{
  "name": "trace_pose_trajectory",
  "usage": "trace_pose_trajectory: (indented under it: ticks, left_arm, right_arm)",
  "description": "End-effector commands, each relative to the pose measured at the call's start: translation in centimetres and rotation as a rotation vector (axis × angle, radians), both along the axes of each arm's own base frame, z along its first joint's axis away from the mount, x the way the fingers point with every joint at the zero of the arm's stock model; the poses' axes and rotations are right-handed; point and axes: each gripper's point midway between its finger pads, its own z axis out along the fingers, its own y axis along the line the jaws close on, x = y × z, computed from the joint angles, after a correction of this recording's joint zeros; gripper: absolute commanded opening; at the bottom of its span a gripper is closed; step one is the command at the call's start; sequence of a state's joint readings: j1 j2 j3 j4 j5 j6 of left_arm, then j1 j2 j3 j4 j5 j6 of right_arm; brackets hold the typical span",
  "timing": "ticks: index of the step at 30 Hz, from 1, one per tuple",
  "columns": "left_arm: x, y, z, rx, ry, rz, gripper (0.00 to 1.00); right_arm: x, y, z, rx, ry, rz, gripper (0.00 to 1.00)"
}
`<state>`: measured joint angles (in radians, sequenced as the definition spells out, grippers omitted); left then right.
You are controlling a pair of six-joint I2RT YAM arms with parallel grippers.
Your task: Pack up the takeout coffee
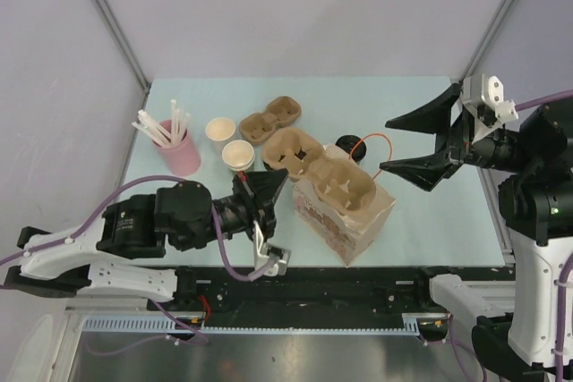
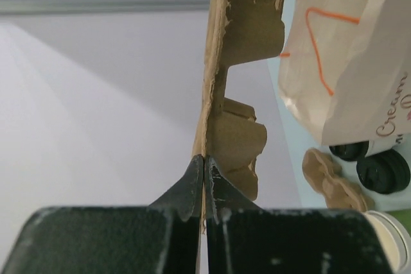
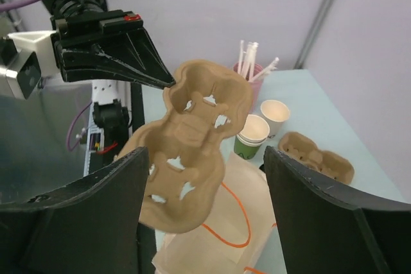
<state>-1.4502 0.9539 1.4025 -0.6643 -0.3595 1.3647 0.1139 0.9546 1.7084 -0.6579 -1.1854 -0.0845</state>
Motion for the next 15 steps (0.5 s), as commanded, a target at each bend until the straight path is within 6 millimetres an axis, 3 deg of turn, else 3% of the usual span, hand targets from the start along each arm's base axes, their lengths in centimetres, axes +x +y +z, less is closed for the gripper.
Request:
trace_pose_trajectory:
  ticks: [1,7,8,9,13,15]
  left_arm:
    - [-2.5,-1.1,0.2,0.009,-0.081,-0.105,0.01]
    - [-5.3,-2.6,0.1,0.007,-0.104,-0.209,0.01]
    - [-5.5,-2.7,0.2,0.006,-0.11,-0.218,0.0]
    - [-5.7,-3.0,0.1,0.009,-0.109,-0.23,0.0]
    - [-6.3,-3.6,0.5,-0.01,-0.079,-0.252,0.0]
    - [-6.3,-3.9,0.2,-0.004,-0.07,-0.252,0.01]
  right_arm:
    - [-2.8,0.8,0.7,-0.031,-0.183,0.234,0.76]
    - [-2.1,1.1,-1.0,-0.042,-0.131,0.361,0.78]
    - [-2.0,1.1,-2.5,-0.037,0.041,0.394,0.8]
    - [-2.6,0.9,-1.7,-0.076,-0.094,0.431,0.81]
    - [-3.2,0.9,-2.2,-0.112,-0.065,0.448,0.82]
    - [-2.5,1.1,-2.4,-0.109,-0.031,0.452,0.82]
